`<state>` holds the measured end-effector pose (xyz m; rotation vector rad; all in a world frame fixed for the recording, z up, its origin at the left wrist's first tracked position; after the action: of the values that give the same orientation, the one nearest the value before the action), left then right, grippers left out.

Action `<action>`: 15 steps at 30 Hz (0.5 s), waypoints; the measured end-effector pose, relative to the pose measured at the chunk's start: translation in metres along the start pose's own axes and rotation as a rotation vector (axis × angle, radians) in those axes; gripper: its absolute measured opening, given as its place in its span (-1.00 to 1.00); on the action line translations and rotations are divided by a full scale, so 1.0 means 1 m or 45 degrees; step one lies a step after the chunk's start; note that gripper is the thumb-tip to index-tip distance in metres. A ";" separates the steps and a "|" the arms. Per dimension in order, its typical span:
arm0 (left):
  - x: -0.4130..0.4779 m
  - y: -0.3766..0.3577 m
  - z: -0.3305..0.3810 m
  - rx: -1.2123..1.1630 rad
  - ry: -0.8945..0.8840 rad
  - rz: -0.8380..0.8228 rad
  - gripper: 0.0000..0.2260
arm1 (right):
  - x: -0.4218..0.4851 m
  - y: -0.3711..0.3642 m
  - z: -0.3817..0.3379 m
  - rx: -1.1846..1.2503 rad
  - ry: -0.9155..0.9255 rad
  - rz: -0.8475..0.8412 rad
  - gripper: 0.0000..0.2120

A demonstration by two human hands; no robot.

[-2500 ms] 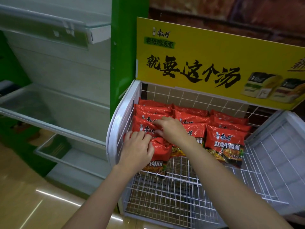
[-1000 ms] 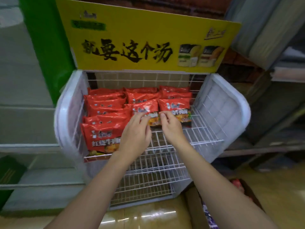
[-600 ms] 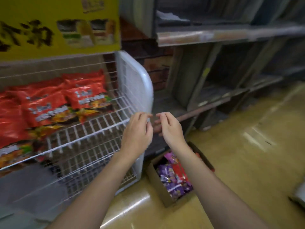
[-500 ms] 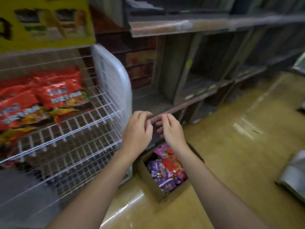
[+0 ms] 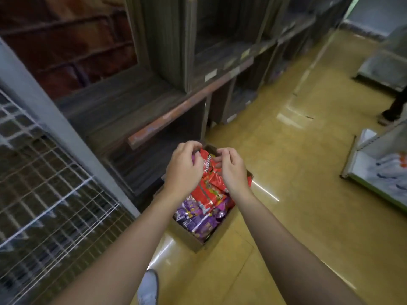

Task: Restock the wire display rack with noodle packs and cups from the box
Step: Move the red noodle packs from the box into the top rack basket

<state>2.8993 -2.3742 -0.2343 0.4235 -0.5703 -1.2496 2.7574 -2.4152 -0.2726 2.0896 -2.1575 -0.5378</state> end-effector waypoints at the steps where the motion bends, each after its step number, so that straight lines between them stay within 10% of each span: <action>1: 0.006 -0.016 -0.022 -0.024 0.018 0.002 -0.79 | 0.014 -0.009 0.024 0.004 -0.014 0.017 -0.80; 15: 0.032 -0.211 -0.300 -0.101 0.061 -0.071 -0.82 | 0.179 -0.136 0.311 -0.554 0.245 0.064 -0.77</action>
<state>2.9301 -2.4635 -0.5898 0.4042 -0.4695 -1.3075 2.7811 -2.5329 -0.6374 1.7694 -1.7880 -0.6944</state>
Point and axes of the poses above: each hand's wrist, its own x-axis towards the middle knuckle, its own y-axis out of the back of the hand, z = x × y, the point moved 6 cm from there along x, towards the middle knuckle, and after that the axes turned 4 degrees about -y, right-handed, at the moved point
